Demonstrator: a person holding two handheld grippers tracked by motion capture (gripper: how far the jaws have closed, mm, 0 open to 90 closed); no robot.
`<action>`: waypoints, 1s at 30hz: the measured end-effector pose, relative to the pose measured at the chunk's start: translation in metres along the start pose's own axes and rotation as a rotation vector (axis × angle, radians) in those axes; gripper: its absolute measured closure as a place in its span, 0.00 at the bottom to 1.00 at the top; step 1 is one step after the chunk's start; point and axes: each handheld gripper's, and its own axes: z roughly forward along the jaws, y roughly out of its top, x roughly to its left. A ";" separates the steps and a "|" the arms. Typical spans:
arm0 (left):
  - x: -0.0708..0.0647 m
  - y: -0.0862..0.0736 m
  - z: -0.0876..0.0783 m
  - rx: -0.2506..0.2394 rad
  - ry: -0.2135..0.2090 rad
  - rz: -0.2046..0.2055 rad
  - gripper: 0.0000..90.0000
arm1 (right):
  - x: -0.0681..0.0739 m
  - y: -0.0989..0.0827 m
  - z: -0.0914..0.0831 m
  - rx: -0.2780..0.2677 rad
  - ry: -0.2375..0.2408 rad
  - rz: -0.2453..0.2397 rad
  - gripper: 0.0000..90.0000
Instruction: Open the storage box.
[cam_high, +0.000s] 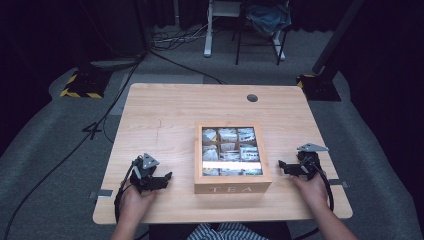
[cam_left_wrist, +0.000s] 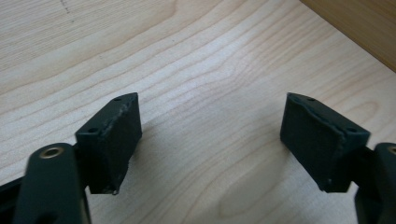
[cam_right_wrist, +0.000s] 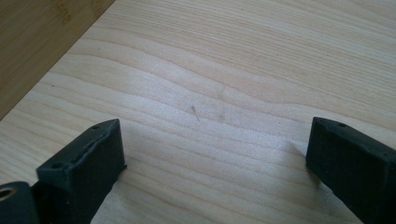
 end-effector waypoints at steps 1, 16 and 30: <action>0.001 0.000 0.000 0.002 -0.003 0.003 0.23 | 0.000 0.000 0.000 -0.002 -0.002 -0.001 0.05; 0.011 0.001 0.000 -0.007 -0.032 0.037 0.31 | 0.002 0.001 -0.006 -0.007 0.009 0.001 0.31; 0.018 0.002 0.001 -0.006 -0.038 0.036 0.30 | -0.004 0.001 -0.020 -0.004 0.017 -0.010 0.50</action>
